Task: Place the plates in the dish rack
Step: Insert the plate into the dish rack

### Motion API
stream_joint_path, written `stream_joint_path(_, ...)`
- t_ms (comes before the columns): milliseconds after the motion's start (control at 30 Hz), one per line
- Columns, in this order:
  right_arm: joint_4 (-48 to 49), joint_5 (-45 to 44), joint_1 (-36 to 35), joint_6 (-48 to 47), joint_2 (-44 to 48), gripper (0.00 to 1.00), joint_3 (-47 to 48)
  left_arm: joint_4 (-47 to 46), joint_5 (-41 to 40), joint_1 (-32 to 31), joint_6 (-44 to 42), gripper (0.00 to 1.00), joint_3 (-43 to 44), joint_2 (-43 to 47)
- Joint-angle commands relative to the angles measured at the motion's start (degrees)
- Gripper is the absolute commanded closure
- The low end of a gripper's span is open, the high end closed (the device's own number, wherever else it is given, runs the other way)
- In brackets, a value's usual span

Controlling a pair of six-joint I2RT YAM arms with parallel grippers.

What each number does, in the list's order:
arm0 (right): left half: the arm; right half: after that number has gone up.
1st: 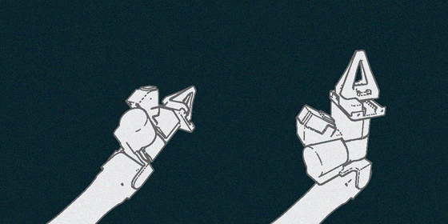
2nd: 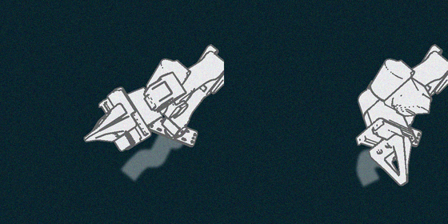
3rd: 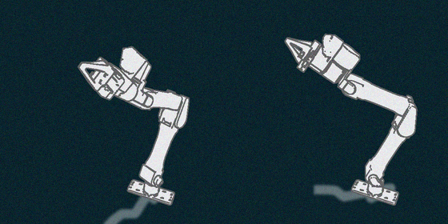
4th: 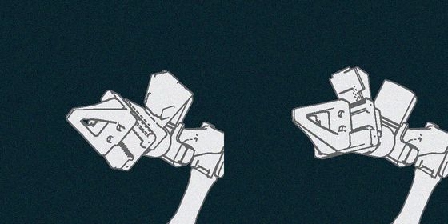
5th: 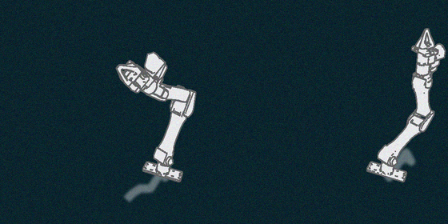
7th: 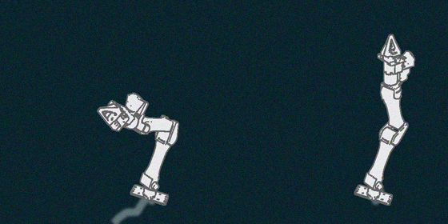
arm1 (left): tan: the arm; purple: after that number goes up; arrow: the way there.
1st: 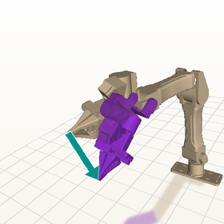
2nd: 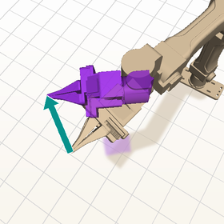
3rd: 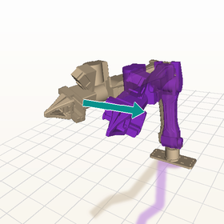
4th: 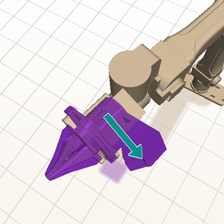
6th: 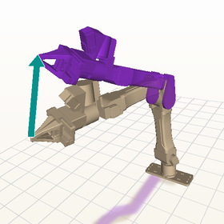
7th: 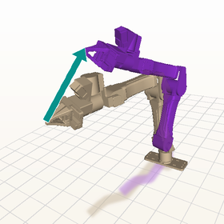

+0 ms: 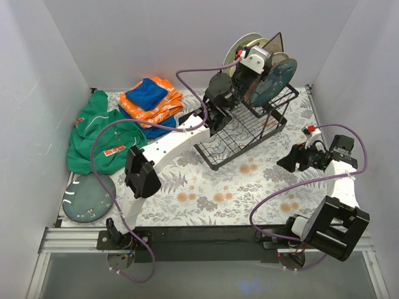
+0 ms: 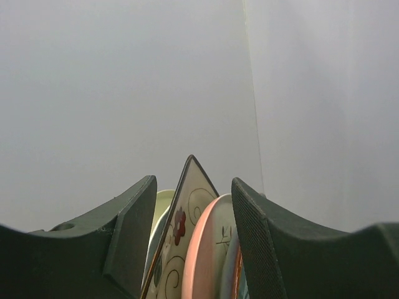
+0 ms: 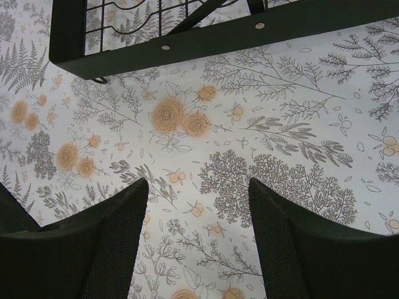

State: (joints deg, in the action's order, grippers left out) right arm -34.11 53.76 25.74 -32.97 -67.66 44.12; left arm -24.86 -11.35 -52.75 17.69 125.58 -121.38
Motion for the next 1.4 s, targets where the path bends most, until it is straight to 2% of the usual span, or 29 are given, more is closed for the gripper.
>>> stream_joint_path(0, 0.53, 1.35, 0.45, 0.10, 0.16, 0.28, 0.00, 1.39, 0.37, -0.42, 1.64, 0.50, -0.86, 4.92)
stream_joint_path(233, 0.53, 1.61, 0.45, -0.07, 0.33, 0.28, 0.09, 7.36, -0.86, -0.42, 6.29, 0.47, -7.62, 13.00)
stream_joint_path(467, 0.18, 2.05, 0.45, -0.86, 1.30, 0.28, -0.26, 14.92, -4.81, -0.33, 14.81, 0.37, -25.19, 28.11)
stream_joint_path(700, -0.17, 4.42, 0.28, -2.10, 3.23, 0.28, -0.88, 22.56, -10.79, 0.01, 25.71, 0.36, -48.37, 44.11)
stream_joint_path(867, -0.78, 4.61, -1.91, -3.24, 3.06, 0.26, -0.79, 32.15, -14.04, 1.24, 35.46, 0.36, -58.15, 52.29)
stream_joint_path(1033, -0.96, 3.73, -7.36, -4.12, 2.79, 0.26, -0.88, 39.43, -13.08, 5.99, 46.00, 0.36, -66.85, 61.26)
stream_joint_path(1167, -0.96, 2.76, -11.49, -4.64, 2.18, 0.26, -0.53, 42.44, -10.36, 10.47, 50.59, 0.35, -73.09, 64.60)
stream_joint_path(1367, -1.49, 1.62, -16.50, -5.44, 1.22, 0.26, -0.09, 42.97, -4.56, 17.32, 55.34, 0.34, -77.85, 68.03)
